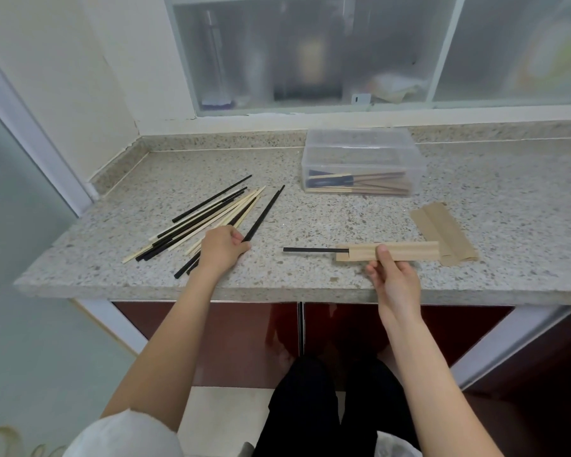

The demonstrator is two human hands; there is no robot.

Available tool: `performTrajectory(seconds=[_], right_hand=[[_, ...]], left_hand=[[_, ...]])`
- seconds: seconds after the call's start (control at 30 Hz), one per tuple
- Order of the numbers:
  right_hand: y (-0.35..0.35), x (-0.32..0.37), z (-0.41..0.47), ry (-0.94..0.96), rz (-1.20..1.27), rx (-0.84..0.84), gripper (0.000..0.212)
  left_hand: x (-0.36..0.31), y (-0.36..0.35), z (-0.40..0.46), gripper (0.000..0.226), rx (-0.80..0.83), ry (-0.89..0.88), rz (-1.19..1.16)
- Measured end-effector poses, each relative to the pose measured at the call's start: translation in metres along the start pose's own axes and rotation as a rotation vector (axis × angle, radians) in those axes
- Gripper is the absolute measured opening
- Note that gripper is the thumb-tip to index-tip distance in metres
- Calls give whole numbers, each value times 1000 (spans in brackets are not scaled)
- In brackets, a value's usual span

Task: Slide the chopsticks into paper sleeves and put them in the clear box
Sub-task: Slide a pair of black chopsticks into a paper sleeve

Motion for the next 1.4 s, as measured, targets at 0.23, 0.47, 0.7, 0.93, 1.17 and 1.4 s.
performTrajectory(seconds=[0.23,0.47,0.7,0.93,1.17,1.4], right_hand=[[8,7,-2,71,122,-91,15],[28,24,-2,183,181,-167,17],[40,31,-8,199,155,-148,17],[40,31,-12,177,75,-66,16],[44,31,-11,172,174,-154,15],[43,27,-11,176,179,-209,15]], left_hand=[[-32,17,-48,8,-216,-424,-174],[-36,-2,-67,10,-36,-660,-86],[-46,-8,-68,10,-44,-662,-123],[-73,-15,-75,14,-75,-691,-102],[-96,-31,-94,49,-174,-448,-576],[-121,-61,-101,60,120,-244,-1019]])
Point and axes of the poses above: each hand's wrist, its own z-axis towards the middle knuckle, its own y-axis out of the back of the hand, x = y × z, the point moved 4 cm from there along z, towards the middle knuckle, and after that the axes turned 2 degrees about -y, right-handed, at the moved point
